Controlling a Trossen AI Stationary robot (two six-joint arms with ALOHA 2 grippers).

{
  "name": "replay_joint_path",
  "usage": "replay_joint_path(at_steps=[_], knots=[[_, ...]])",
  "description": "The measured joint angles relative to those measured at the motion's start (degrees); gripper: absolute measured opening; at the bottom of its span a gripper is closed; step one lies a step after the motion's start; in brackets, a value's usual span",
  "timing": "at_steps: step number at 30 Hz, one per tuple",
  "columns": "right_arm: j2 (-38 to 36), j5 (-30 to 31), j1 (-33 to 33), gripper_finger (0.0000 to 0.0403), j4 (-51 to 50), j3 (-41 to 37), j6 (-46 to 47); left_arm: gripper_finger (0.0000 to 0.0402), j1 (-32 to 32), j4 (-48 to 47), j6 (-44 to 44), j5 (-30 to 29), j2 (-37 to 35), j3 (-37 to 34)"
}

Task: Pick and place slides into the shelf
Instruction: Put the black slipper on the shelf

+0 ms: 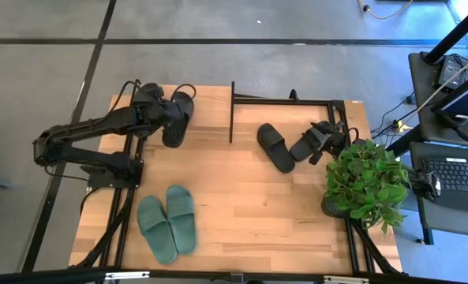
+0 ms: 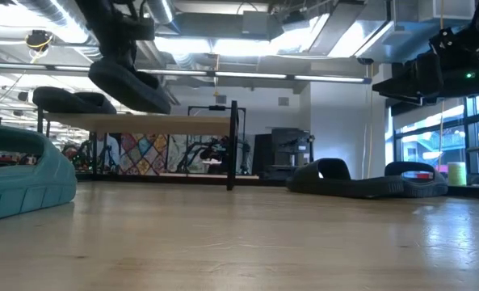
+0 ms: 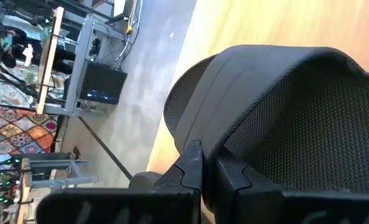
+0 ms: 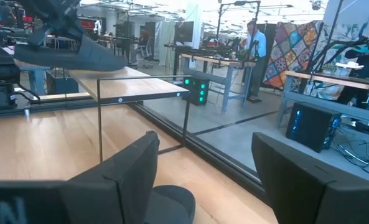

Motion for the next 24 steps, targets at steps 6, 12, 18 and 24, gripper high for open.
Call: replay_joint_path(at_steps=[6,12,18,24], knots=[[-0.02,0.0,0.0,0.0257,0.0,0.0,-0.93,0.0002,4.62,2.59,3.77,0.81,0.0,-0.01],[-0.02,0.0,0.0,0.0257,-0.01,0.0,-1.07,0.0002,8.92,2.66,3.82,4.96,0.02,-0.01],[-0.02,0.0,0.0,0.0257,-0.01,0.0,-1.07,0.0002,11.31,2.68,3.82,5.85,0.02,-0.01],[-0.02,0.0,0.0,0.0257,-0.02,0.0,-1.09,0.0002,12.46,2.68,3.82,6.39,0.15,-0.01]])
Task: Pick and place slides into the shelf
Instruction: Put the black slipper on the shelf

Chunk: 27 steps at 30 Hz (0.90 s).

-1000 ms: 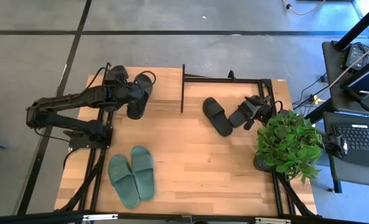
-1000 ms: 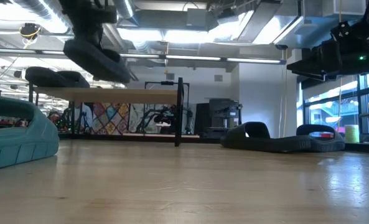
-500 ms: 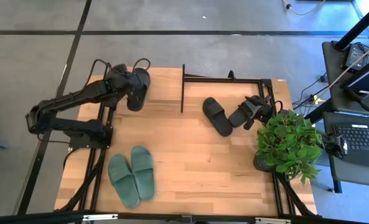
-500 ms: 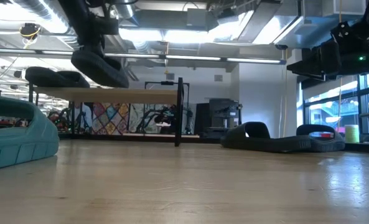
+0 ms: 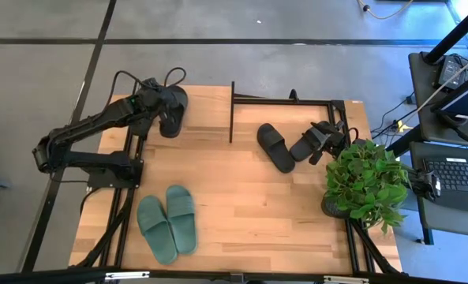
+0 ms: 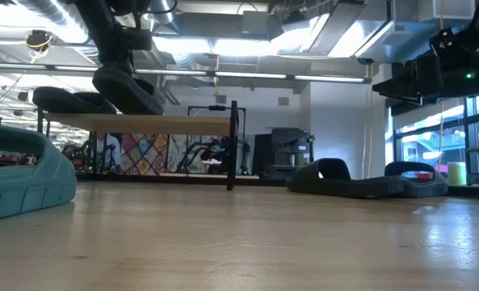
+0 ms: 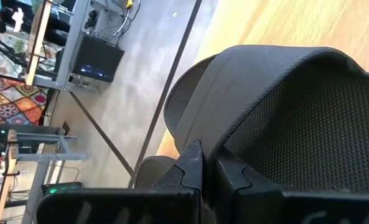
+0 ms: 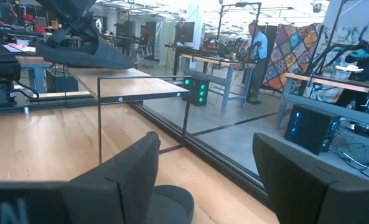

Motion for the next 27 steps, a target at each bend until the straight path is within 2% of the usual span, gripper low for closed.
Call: replay_joint_path(at_steps=[5,10,23,27], knots=[[0.0,-0.02,0.0,0.0257,-0.02,0.0,0.0,0.0002,0.77,0.43,-0.47,2.05,0.0,-0.18],[0.0,-0.02,0.0,0.0257,-0.02,0.0,0.0,0.0002,1.12,6.54,1.25,1.72,0.0,-3.57],[0.0,-0.02,-0.01,0.0257,-0.03,0.0,-0.02,0.0002,3.86,9.74,2.89,1.54,-0.15,-7.4],[0.0,-0.02,-0.02,0.0257,-0.02,0.0,-0.02,0.0021,3.86,9.6,2.54,1.51,-0.28,-7.54]])
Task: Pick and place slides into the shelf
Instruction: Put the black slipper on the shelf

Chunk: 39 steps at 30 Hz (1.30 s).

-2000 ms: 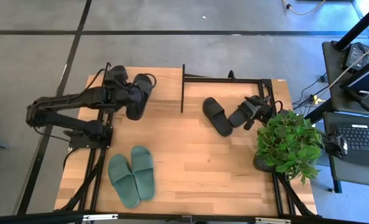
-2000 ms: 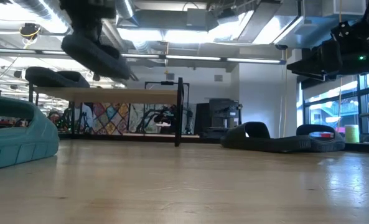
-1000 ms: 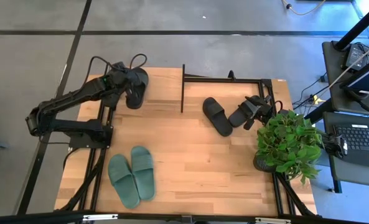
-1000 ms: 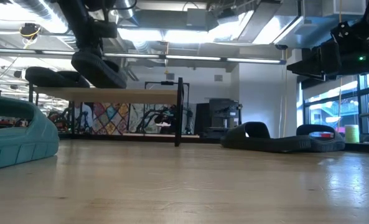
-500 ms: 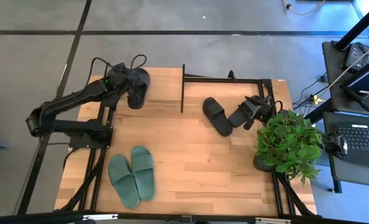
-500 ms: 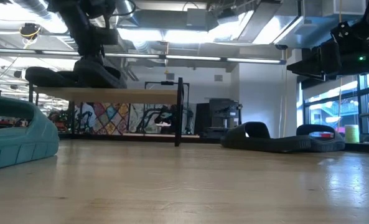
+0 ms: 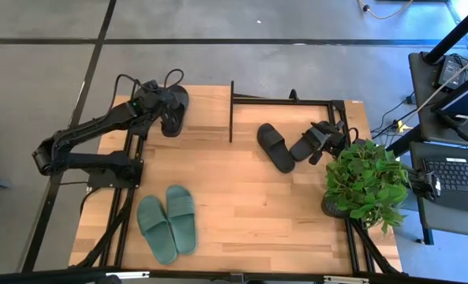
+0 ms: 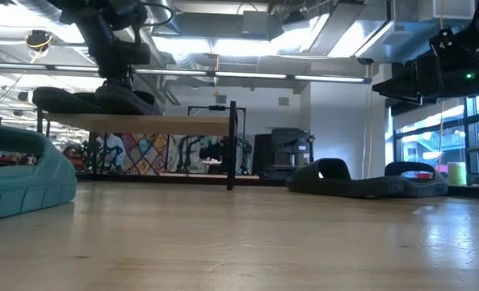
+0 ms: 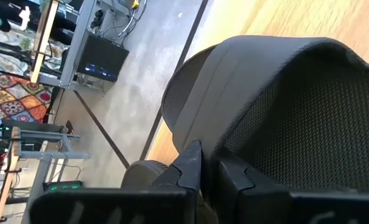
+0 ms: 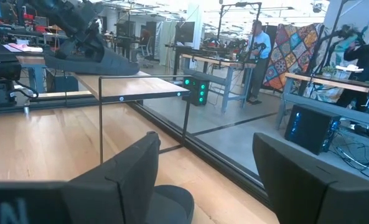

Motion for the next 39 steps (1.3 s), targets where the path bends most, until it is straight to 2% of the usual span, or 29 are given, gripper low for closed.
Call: replay_joint_path(at_steps=[5,14,25,32,39], knots=[[0.01,0.0,0.02,0.0257,-0.02,0.0,0.02,0.0052,0.02,0.45,-0.03,0.0,-0.2,-0.14],[0.0,0.0,0.02,0.0257,0.0,0.0,0.02,0.0085,0.07,0.41,-0.28,0.03,-0.13,-0.24],[0.01,0.0,0.02,0.0257,-0.02,0.0,0.04,0.0179,0.07,0.66,-3.1,0.11,-0.24,-0.24],[0.01,-0.02,0.0,0.0257,-0.02,0.0,0.11,0.0187,-1.16,0.77,-4.61,0.07,-2.47,-0.22],[0.0,-0.02,0.02,0.0257,-0.02,0.0,0.24,0.0189,-3.54,-0.02,-11.28,1.85,-5.63,1.55]])
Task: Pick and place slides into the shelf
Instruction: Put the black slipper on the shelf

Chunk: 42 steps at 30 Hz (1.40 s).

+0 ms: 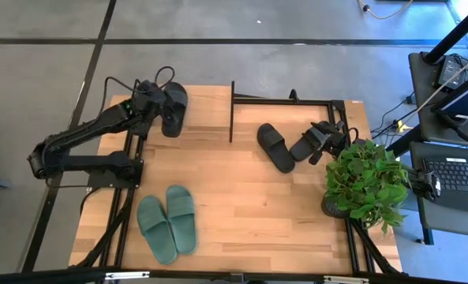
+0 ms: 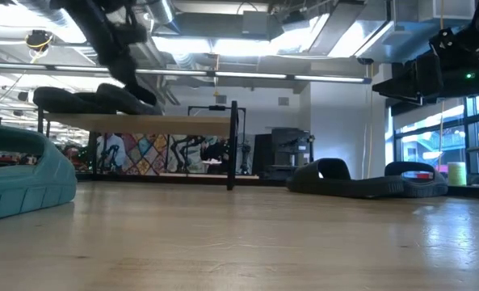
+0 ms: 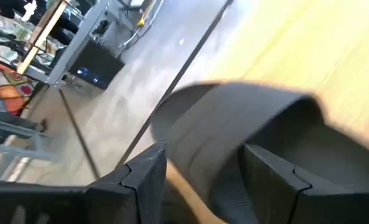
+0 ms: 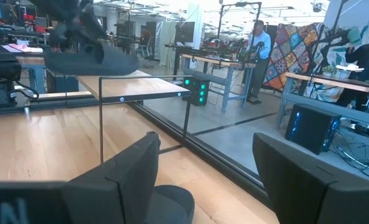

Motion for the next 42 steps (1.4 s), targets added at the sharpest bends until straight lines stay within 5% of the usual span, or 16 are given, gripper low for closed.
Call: replay_joint_path(at_steps=[14,21,24,38,42], knots=[[0.0,0.0,0.0,0.0257,0.01,0.0,0.02,0.0189,-2.4,-2.53,-5.67,1.05,-0.27,2.88],[0.01,0.0,0.0,0.0257,0.02,0.0,-0.1,0.0189,-4.99,6.92,-17.94,26.93,0.48,2.88],[0.02,0.0,0.0,0.0257,0.02,0.0,-0.13,0.0189,-7.31,11.84,-19.93,33.26,1.97,2.97],[0.0,0.0,-0.02,0.0257,0.46,0.0,-0.07,0.0189,-9.47,12.92,-20.3,20.34,14.08,2.99],[0.0,0.0,-0.02,0.0257,0.46,0.0,-0.04,0.0189,-8.58,5.62,-20.53,19.69,16.25,5.97]])
